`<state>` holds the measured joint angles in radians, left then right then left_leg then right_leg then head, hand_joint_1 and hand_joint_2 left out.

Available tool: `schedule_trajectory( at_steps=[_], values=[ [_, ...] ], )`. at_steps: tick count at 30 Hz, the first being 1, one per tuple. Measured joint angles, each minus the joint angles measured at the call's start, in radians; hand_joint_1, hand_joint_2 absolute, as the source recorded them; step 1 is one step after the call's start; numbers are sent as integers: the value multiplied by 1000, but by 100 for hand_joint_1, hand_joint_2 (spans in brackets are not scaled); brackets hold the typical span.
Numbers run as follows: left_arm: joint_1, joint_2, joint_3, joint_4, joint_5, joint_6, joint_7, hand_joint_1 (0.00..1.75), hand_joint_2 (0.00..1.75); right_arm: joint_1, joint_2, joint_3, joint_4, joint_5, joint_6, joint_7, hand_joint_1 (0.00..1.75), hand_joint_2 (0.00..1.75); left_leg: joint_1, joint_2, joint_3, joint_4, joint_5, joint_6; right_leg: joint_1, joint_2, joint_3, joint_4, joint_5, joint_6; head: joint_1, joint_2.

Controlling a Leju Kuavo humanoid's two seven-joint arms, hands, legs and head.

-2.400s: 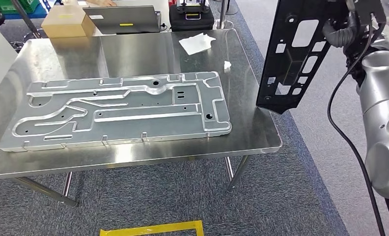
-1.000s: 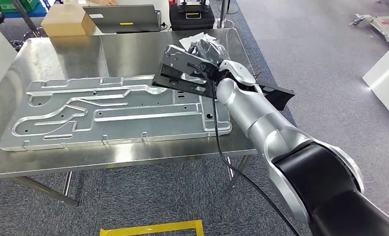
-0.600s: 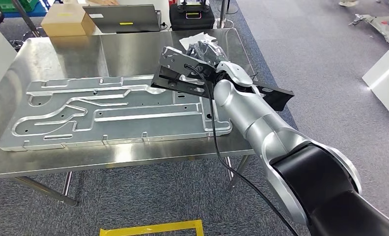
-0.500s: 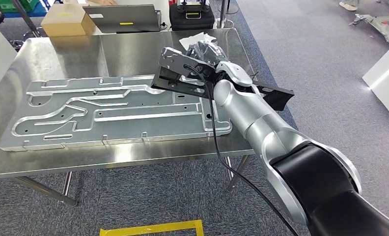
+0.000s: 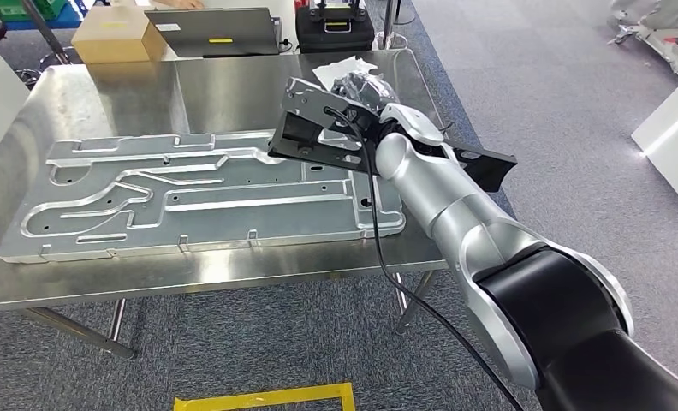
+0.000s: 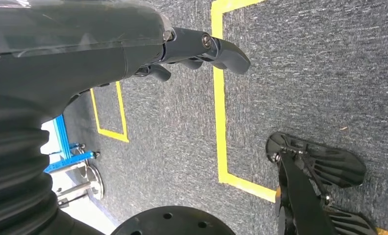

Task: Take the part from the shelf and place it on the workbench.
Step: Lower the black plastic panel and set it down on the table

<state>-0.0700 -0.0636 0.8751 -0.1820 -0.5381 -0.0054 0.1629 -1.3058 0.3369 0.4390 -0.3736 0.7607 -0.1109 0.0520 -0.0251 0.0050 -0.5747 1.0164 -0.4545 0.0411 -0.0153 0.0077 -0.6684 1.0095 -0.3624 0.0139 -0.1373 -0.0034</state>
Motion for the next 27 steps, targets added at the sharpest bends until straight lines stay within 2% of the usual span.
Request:
schedule_trajectory(
  at_steps=[8, 12, 14, 16, 17, 18, 19, 20, 22, 23, 24, 26, 27],
  values=[
    [0, 3, 19, 0, 2, -2, 12, 0, 175, 32, -7, -24, 10, 26, 4, -23, 175, 175, -5, 0, -3, 1, 1, 8, -5, 0, 0, -6, 6, 9, 0, 0],
    [0, 3, 19, 0, -3, -4, 14, 0, 175, 47, -12, -30, 11, 33, 4, -31, 175, 175, -4, 1, 2, -5, -3, 25, -7, -1, -4, 11, 6, 23, 0, 0],
    [1, 3, 19, 0, -6, -5, 15, 0, 175, 50, -16, -31, 12, 36, 4, -35, 175, 175, -3, 2, 11, -7, -6, 32, -6, -3, -32, 70, -23, 24, 0, 0],
    [0, 3, 19, 0, -6, -6, 15, 0, 175, 54, -19, -32, 13, 38, 4, -37, 175, 175, -6, 2, 16, -6, -11, 36, -2, -3, -97, 192, -76, 18, 0, 0],
    [1, 3, 19, 0, -6, -6, 14, 0, 175, 59, -21, -32, 13, 39, 5, -39, 175, 175, -8, 2, 20, -6, -14, 37, 1, -3, -132, 252, -96, 13, 0, 0],
    [1, 3, 19, 0, -6, -6, 14, 0, 175, 65, -24, -32, 14, 41, 5, -40, 175, 175, -11, 1, 25, -6, -19, 38, 6, -3, -156, 287, -102, 7, 0, 0],
    [2, 3, 19, 0, -7, -6, 14, 0, 175, 72, -27, -32, 15, 43, 6, -41, 175, 175, -16, 0, 33, -6, -25, 39, 11, -3, -162, 286, -89, -3, 0, 0],
    [4, 3, 19, 0, -8, -6, 14, 0, 175, 77, -29, -33, 15, 45, 6, -43, 175, 175, -21, -1, 42, -6, -32, 40, 19, -3, -147, 245, -60, -17, 0, 0],
    [5, -2, 19, 0, -9, -6, 13, 0, 175, 81, -31, -35, 15, 47, 6, -45, 175, 175, -29, 0, 62, -9, -48, 40, 38, 3, -87, 109, 9, -60, -1, 0],
    [5, -4, 19, 0, -10, -5, 13, 0, 175, 81, -31, -36, 15, 49, 6, -46, 175, 175, -27, 0, 71, -13, -54, 37, 48, 7, -58, 51, 25, -76, -1, 0],
    [4, -7, 19, 0, -11, -5, 12, 0, 175, 81, -31, -38, 15, 50, 6, -48, 175, 175, -21, 1, 80, -22, -58, 31, 55, 12, -36, 11, 29, -88, -1, 0],
    [0, -9, 19, -1, -14, -2, 12, 0, 175, 81, -31, -39, 15, 52, 6, -52, 175, 175, -10, 3, 96, -32, -45, 16, 64, 14, -1, -33, 17, -100, -1, 0],
    [-2, -9, 19, -1, -14, 0, 12, 0, 175, 82, -31, -40, 15, 52, 6, -54, 175, 175, -8, 3, 97, -23, -33, 9, 61, 13, 20, -52, 17, -103, 0, 0]
  ],
)
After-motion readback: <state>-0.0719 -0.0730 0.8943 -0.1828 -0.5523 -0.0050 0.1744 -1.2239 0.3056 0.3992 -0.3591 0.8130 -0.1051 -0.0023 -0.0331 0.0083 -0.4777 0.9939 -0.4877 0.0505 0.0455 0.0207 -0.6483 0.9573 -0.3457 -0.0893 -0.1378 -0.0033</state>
